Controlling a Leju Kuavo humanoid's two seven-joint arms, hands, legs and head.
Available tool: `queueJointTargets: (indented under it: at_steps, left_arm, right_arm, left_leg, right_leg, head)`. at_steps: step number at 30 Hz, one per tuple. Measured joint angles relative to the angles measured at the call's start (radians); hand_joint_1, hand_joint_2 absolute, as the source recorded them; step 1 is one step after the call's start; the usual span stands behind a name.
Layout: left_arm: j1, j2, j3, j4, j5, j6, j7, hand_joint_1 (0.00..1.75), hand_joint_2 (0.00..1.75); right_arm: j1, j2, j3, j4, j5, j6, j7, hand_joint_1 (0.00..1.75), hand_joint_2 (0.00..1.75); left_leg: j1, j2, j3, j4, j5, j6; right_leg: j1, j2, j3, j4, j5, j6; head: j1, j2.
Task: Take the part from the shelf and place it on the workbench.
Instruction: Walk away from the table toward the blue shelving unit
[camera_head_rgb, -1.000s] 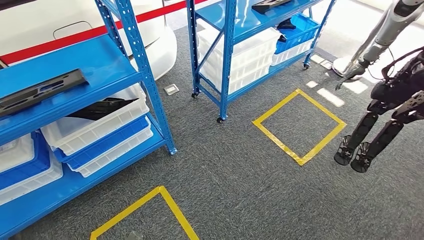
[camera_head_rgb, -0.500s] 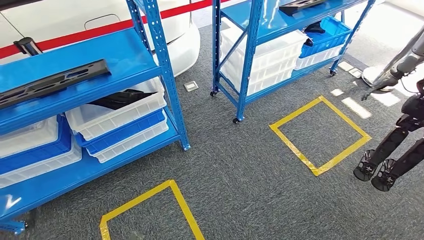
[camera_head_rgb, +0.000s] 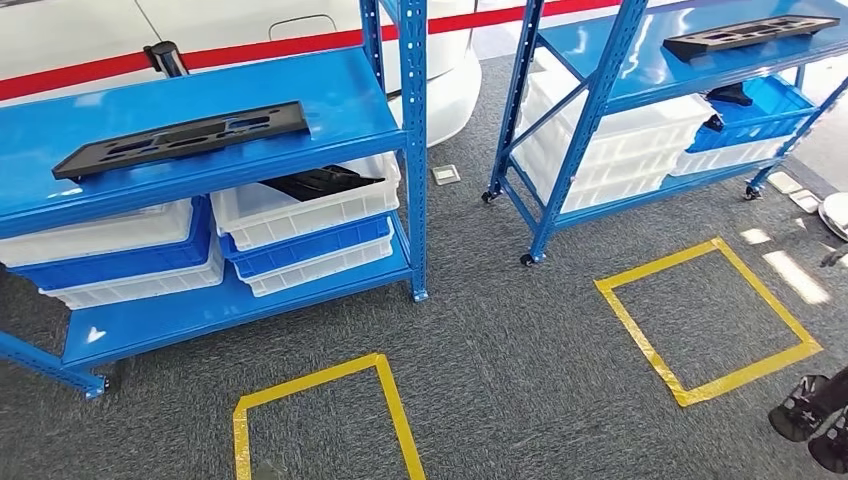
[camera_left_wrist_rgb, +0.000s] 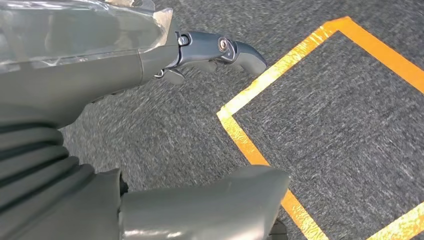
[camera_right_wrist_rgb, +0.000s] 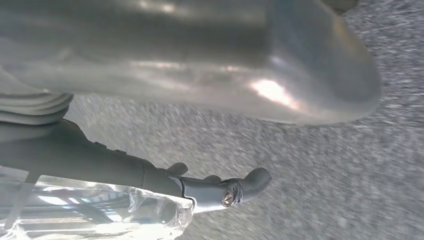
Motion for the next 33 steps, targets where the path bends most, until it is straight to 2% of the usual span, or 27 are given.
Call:
queueJointTargets:
  at_steps: [2,4,6,8,9,10,11,12,14,15,16,17,19,20,21,23,24,25,26,27,28,29,31,32,33]
  left_arm:
    - [0.0,0.0,0.0,0.0,0.0,0.001,-0.001,0.0,1.75]
    - [0.002,0.002,0.0,0.0,0.0,0.002,-0.001,0.0,1.75]
    - [0.002,0.004,0.0,0.0,0.0,0.002,0.0,0.0,1.75]
    - [0.0,0.004,0.0,0.0,0.0,0.002,0.0,0.0,1.75]
    - [0.0,0.004,0.0,0.0,0.0,0.002,0.0,0.0,1.75]
    - [0.0,0.003,0.0,0.0,-0.001,0.002,0.001,0.0,1.75]
    - [0.0,0.003,0.0,0.0,-0.001,0.002,0.001,0.0,1.75]
    - [0.001,0.003,0.0,0.0,-0.001,0.002,0.002,0.0,1.75]
    - [0.0,0.004,0.0,0.0,-0.002,0.002,0.002,0.0,1.75]
    - [-0.002,0.004,0.0,0.0,-0.002,0.002,0.002,0.0,1.75]
    - [-0.003,0.004,0.0,0.0,-0.002,0.002,0.002,0.0,1.75]
    - [-0.004,0.003,0.0,0.0,-0.002,0.002,0.002,0.0,1.75]
    - [-0.003,0.003,0.0,0.0,-0.003,0.003,0.002,0.0,1.75]
    - [-0.002,0.003,0.0,0.0,-0.003,0.003,0.003,0.0,1.75]
    - [-0.003,0.003,0.0,0.0,-0.003,0.003,0.003,0.0,1.75]
    - [-0.005,0.002,0.0,0.0,-0.003,0.003,0.003,0.0,1.75]
    - [-0.006,0.001,0.0,0.0,-0.003,0.003,0.004,0.0,1.75]
    - [-0.006,0.0,0.0,0.0,-0.003,0.003,0.004,0.0,1.75]
    - [-0.005,0.0,0.0,0.0,-0.003,0.003,0.004,0.0,1.75]
    - [-0.003,-0.001,0.0,0.0,-0.003,0.003,0.004,0.0,1.75]
    - [-0.002,-0.001,0.0,0.0,-0.003,0.003,0.004,0.0,1.75]
    - [-0.002,-0.001,0.0,0.0,-0.003,0.003,0.004,0.0,1.75]
    - [-0.003,-0.002,0.0,0.0,-0.004,0.003,0.004,0.0,1.75]
    - [-0.002,-0.002,0.0,0.0,-0.004,0.003,0.005,0.0,1.75]
    - [-0.002,-0.002,0.0,0.0,-0.005,0.003,0.006,0.0,1.75]
  right_arm:
    - [-0.003,0.0,0.0,0.0,-0.001,0.0,-0.001,0.0,0.0]
    - [-0.006,0.001,0.0,0.0,-0.003,0.0,-0.002,0.0,0.0]
    - [-0.007,0.002,0.001,0.0,-0.004,0.0,-0.005,0.0,0.0]
    - [-0.005,0.003,0.001,-0.001,-0.005,0.0,-0.008,0.0,0.0]
    - [-0.003,0.003,0.001,-0.001,-0.005,0.0,-0.009,0.0,0.0]
    - [-0.002,0.003,0.001,-0.001,-0.005,0.0,-0.009,0.0,0.0]
    - [-0.001,0.003,0.001,-0.001,-0.006,0.0,-0.01,0.0,0.0]
    - [-0.001,0.004,0.001,-0.001,-0.006,0.0,-0.01,0.0,0.0]
    - [-0.003,0.004,0.001,-0.001,-0.006,0.0,-0.01,0.0,0.0]
    - [-0.003,0.005,0.001,-0.001,-0.007,0.0,-0.01,0.0,0.0]
    - [-0.003,0.005,0.001,-0.001,-0.007,0.0,-0.01,0.0,0.0]
    - [-0.004,0.005,0.001,-0.001,-0.007,0.0,-0.01,0.0,0.0]
    - [-0.006,0.004,0.001,-0.001,-0.008,0.0,-0.01,0.0,0.0]
    - [-0.008,0.004,0.001,-0.001,-0.007,0.0,-0.01,0.0,0.0]
    - [-0.01,0.004,0.001,-0.001,-0.007,0.0,-0.01,0.0,0.0]
    - [-0.008,0.004,0.002,-0.001,-0.007,0.0,-0.01,0.0,0.0]
    - [-0.006,0.004,0.002,-0.001,-0.008,0.0,-0.01,0.0,0.0]
    - [-0.003,0.004,0.002,-0.001,-0.008,0.0,-0.01,0.0,0.0]
    - [-0.002,0.003,0.002,-0.001,-0.008,0.0,-0.01,0.0,0.0]
    - [0.0,0.002,0.002,-0.001,-0.009,0.0,-0.01,0.0,0.0]
    - [0.0,0.001,0.002,-0.001,-0.009,0.0,-0.01,0.0,0.0]
    - [-0.001,0.0,0.002,-0.001,-0.009,0.0,-0.01,0.0,0.0]
    - [-0.001,-0.001,0.002,-0.001,-0.009,0.0,-0.01,0.0,0.0]
    - [-0.001,-0.001,0.002,-0.001,-0.01,0.0,-0.01,0.0,0.0]
    - [-0.001,-0.001,0.002,-0.001,-0.01,0.0,-0.01,0.0,0.0]
  left_leg:
    - [-0.002,-0.014,-0.005,0.003,-0.002,-0.013]
    - [0.001,-0.018,-0.01,0.004,-0.002,-0.022]
    - [0.002,0.021,-0.03,0.049,-0.031,-0.03]
    - [0.003,0.074,-0.087,0.167,-0.096,-0.038]
    - [0.004,0.088,-0.12,0.232,-0.124,-0.041]
    - [0.006,0.095,-0.144,0.277,-0.137,-0.043]
    - [0.006,0.098,-0.15,0.288,-0.131,-0.044]
    - [0.006,0.104,-0.134,0.255,-0.106,-0.043]
    - [0.004,0.139,-0.061,0.117,-0.044,-0.036]
    - [0.001,0.156,-0.029,0.058,-0.024,-0.031]
    - [-0.003,0.168,-0.012,0.024,-0.016,-0.027]
    - [-0.007,0.168,-0.008,0.013,-0.017,-0.022]
    - [-0.007,0.143,-0.006,0.006,-0.012,-0.01]
    - [-0.006,0.132,-0.002,-0.002,-0.008,-0.003]
    - [-0.003,0.121,0.003,-0.009,-0.003,0.004]
    - [-0.001,0.098,0.007,-0.016,0.004,0.012]
    - [0.0,0.084,0.006,-0.016,0.005,0.014]
    - [0.0,0.07,0.005,-0.016,0.005,0.015]
    - [0.0,0.054,0.005,-0.015,0.005,0.014]
    - [0.0,0.04,0.005,-0.015,0.005,0.014]
    - [0.001,0.026,0.006,-0.014,0.005,0.013]
    - [0.001,0.012,0.007,-0.013,0.004,0.011]
    - [-0.003,-0.011,0.006,-0.008,0.0,0.001]
    - [-0.004,-0.021,0.004,-0.007,-0.001,-0.005]
    - [-0.004,-0.029,0.001,-0.006,-0.002,-0.011]
  right_leg:
    - [0.004,0.007,0.015,-0.032,0.012,-0.015]
    - [0.002,-0.01,0.02,-0.035,0.017,-0.031]
    - [-0.003,-0.029,0.022,-0.038,0.02,-0.047]
    - [0.001,-0.05,0.022,-0.038,0.019,-0.058]
    - [0.003,-0.062,0.022,-0.038,0.018,-0.061]
    - [0.004,-0.075,0.021,-0.038,0.017,-0.062]
    - [0.005,-0.087,0.021,-0.038,0.016,-0.063]
    - [0.005,-0.098,0.022,-0.038,0.014,-0.062]
    - [0.007,-0.118,0.027,-0.038,0.01,-0.058]
    - [0.011,-0.127,0.03,-0.037,0.007,-0.054]
    - [0.014,-0.135,0.032,-0.037,0.004,-0.049]
    - [0.017,-0.144,0.034,-0.039,0.002,-0.044]
    - [0.019,-0.158,0.039,-0.042,-0.001,-0.032]
    - [0.019,-0.147,0.041,-0.036,-0.008,-0.028]
    - [0.018,-0.124,0.033,-0.012,-0.023,-0.026]
    - [0.014,-0.066,-0.017,0.1,-0.078,-0.032]
    - [0.014,-0.05,-0.053,0.171,-0.106,-0.035]
    - [0.014,-0.044,-0.084,0.226,-0.123,-0.034]
    - [0.014,-0.041,-0.098,0.247,-0.122,-0.028]
    - [0.014,-0.039,-0.095,0.228,-0.105,-0.021]
    - [0.013,-0.033,-0.073,0.173,-0.074,-0.012]
    - [0.01,-0.014,-0.042,0.096,-0.039,-0.006]
    - [0.007,0.019,0.003,-0.019,0.009,-0.009]
    - [0.008,0.028,0.013,-0.042,0.017,-0.016]
    - [0.011,0.021,0.016,-0.044,0.019,-0.025]
  head:
    - [0.001,0.0]
    - [0.001,0.0]
    - [-0.005,0.0]
    - [-0.012,0.0]
    - [-0.013,0.0]
    - [-0.013,0.0]
    - [-0.013,0.0]
    - [-0.014,0.0]
    - [-0.014,0.0]
    - [-0.013,0.0]
    - [-0.012,0.0]
    - [-0.011,0.0]
    - [-0.01,0.0]
    - [-0.009,0.0]
    - [-0.008,0.0]
    - [-0.004,0.0]
    - [-0.003,0.0]
    - [-0.002,0.0]
    - [-0.002,0.0]
    - [-0.002,0.0]
    - [-0.002,0.0]
    - [-0.001,0.0]
    - [-0.001,0.0]
    - [-0.001,0.0]
    - [-0.001,0.0]
